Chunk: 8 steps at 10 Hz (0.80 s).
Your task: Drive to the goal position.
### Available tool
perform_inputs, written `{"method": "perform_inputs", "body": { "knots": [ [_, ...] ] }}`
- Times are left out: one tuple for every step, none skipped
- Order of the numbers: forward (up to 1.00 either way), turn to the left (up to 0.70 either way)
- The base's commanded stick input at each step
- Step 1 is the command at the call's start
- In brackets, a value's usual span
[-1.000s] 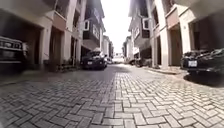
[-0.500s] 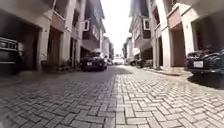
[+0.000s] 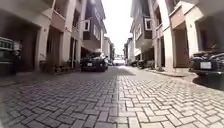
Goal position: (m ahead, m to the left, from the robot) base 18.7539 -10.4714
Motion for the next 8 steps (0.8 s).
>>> {"method": "perform_inputs", "body": {
  "knots": [
    [0.5,0.0],
    [0.5,-0.37],
    [0.5,-0.43],
    [0.5,-0.33],
    [0.5,-0.1],
    [0.5,0.0],
    [0.5,0.0],
    [0.5,0.0]
  ]
}}
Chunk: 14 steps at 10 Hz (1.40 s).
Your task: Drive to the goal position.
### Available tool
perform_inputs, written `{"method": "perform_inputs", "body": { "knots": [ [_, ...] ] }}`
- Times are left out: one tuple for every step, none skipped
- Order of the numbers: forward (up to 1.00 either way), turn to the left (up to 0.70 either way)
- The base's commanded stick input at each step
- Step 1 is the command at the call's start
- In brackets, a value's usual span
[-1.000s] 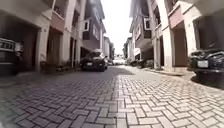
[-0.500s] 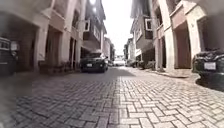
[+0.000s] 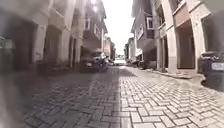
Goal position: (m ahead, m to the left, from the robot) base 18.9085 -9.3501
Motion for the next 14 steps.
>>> {"method": "perform_inputs", "body": {
  "knots": [
    [0.5,0.0],
    [0.5,0.0],
    [0.5,0.0],
    [0.5,0.0],
    [0.5,0.0],
    [0.5,0.0],
    [0.5,0.0],
    [0.5,0.0],
    [0.5,0.0],
    [0.5,0.0],
    [0.5,0.0],
    [0.5,0.0],
    [0.5,0.0],
    [0.5,0.0]
  ]
}}
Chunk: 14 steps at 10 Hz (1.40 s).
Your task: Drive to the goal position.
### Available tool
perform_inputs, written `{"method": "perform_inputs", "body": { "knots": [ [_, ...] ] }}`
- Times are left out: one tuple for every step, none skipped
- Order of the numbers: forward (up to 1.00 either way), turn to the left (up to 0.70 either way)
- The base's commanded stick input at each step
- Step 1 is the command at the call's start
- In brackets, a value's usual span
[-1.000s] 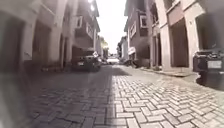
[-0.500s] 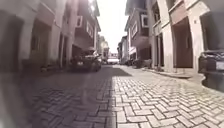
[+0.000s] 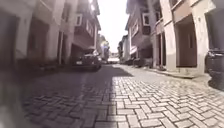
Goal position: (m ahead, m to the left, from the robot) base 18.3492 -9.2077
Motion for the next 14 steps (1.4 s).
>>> {"method": "perform_inputs", "body": {
  "knots": [
    [0.5,0.0],
    [0.5,0.0],
    [0.5,0.0],
    [0.5,0.0],
    [0.5,0.0],
    [0.5,0.0],
    [0.5,0.0],
    [0.5,0.0],
    [0.5,0.0],
    [0.5,0.0],
    [0.5,0.0],
    [0.5,0.0],
    [0.5,0.0],
    [0.5,0.0]
  ]
}}
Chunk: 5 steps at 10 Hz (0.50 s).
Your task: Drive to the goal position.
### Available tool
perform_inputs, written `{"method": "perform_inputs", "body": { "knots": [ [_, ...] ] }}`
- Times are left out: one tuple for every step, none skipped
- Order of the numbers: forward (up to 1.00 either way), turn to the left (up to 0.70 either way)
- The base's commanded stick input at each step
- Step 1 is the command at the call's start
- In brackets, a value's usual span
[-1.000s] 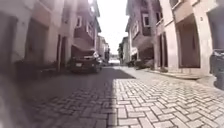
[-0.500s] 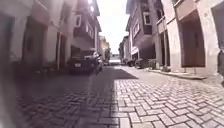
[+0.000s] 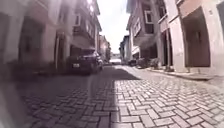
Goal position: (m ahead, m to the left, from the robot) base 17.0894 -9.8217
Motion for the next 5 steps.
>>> {"method": "perform_inputs", "body": {
  "knots": [
    [0.5,0.0],
    [0.5,0.0],
    [0.5,0.0],
    [0.5,0.0],
    [0.5,0.0]
  ]
}}
